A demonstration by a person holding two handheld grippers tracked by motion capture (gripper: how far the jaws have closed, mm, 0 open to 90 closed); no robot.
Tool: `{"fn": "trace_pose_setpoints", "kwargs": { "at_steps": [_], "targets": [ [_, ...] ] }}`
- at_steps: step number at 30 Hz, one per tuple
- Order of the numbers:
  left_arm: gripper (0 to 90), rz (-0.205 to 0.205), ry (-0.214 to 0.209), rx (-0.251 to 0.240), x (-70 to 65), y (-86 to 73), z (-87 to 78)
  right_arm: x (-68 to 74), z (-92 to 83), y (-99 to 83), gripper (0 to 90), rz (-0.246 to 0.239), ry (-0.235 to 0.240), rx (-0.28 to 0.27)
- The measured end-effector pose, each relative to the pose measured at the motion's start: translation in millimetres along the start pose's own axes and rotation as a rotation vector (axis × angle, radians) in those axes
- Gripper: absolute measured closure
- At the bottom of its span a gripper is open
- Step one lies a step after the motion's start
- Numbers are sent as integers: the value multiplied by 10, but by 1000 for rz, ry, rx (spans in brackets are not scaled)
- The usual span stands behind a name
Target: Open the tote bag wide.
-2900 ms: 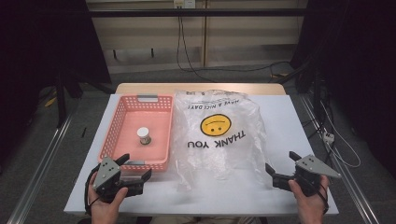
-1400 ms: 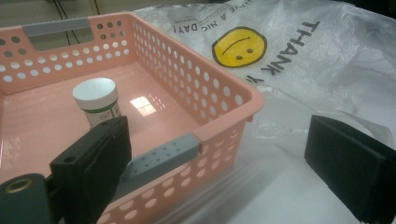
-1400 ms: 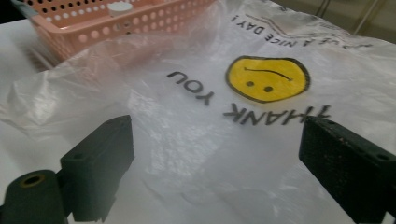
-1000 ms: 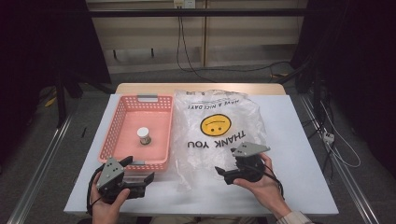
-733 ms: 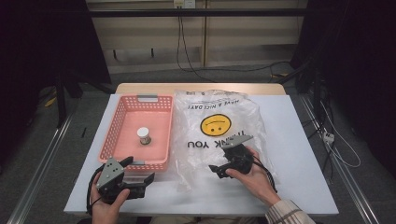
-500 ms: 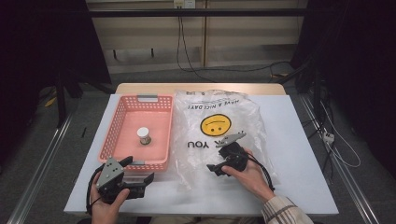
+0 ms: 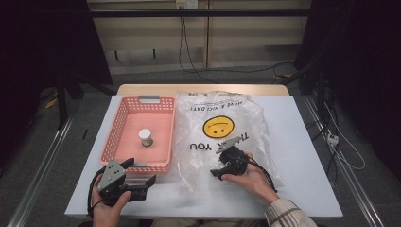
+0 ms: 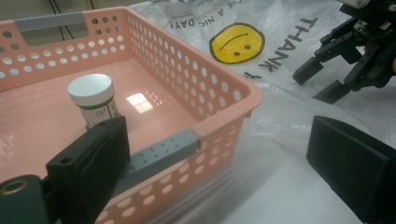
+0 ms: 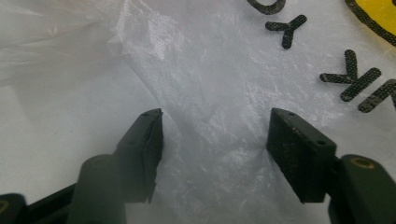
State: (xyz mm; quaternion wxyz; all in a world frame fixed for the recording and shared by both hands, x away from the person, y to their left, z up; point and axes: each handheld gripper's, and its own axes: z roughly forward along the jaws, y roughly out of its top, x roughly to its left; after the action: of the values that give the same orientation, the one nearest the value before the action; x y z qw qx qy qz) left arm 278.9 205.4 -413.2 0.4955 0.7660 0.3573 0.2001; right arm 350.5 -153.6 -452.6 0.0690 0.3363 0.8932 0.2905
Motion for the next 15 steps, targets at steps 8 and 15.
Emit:
{"fn": "trace_pose_setpoints", "kwargs": {
  "at_steps": [8,15],
  "targets": [
    [59,6,7,3,6,-1,7,-38,-27,6,531,28,-5,6],
    [59,-5,3,-2,9,-2,2,-126,-54,-19,777,73,4,-10]
  ]
}}
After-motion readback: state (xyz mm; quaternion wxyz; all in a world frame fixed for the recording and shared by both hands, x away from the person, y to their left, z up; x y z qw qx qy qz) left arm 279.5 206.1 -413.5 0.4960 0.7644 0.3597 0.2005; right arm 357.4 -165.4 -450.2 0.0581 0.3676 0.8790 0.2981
